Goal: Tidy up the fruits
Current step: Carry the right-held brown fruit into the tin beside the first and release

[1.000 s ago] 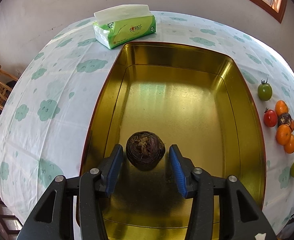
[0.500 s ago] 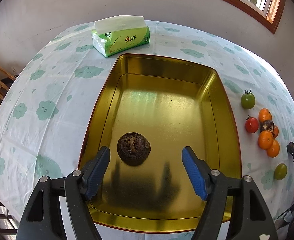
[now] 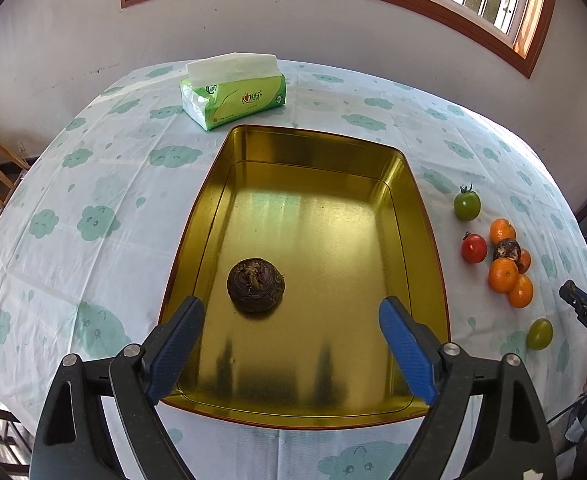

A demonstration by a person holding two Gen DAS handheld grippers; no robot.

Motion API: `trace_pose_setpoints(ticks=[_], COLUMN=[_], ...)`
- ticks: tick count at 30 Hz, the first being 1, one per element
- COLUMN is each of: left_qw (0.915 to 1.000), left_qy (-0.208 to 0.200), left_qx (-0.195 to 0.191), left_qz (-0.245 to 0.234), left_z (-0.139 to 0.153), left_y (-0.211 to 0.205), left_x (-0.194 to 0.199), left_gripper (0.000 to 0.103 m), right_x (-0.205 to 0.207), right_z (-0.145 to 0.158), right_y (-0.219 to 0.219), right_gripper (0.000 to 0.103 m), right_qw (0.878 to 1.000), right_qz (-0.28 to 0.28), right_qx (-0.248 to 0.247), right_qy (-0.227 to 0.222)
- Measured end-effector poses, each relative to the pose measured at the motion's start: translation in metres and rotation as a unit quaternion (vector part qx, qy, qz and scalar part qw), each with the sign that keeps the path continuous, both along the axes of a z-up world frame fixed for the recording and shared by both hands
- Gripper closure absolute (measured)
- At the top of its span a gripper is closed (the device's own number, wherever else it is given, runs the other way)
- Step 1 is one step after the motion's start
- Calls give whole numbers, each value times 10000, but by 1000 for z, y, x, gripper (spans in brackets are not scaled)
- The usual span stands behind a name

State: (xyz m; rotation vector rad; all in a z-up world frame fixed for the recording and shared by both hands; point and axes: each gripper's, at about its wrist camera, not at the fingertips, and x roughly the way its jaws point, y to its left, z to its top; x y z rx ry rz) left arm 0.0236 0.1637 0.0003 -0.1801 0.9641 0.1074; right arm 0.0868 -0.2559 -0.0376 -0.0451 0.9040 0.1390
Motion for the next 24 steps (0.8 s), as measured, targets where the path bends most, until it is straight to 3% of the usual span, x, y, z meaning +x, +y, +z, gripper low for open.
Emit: trace_pose_setpoints(ticks=[5,11,24], left_qw=[10000,9996,9932], left_qy=[-56,-154,-257], left_qx=[-72,-143,-290], left_qz=[-6,169,1096], left_z=[3,9,11], left_y=[3,16,82], left_x=[-5,-16,-52], left_gripper=[13,10,5], right_x=[-3,-4,5], right_z=[24,48,51], right_y=[27,92,261], right_gripper=[67,67,67], right_qw=[9991,9930,9601], right_qz=[336,1090,2761], right_qx=[187,343,421], right_qy=[-153,-294,-162])
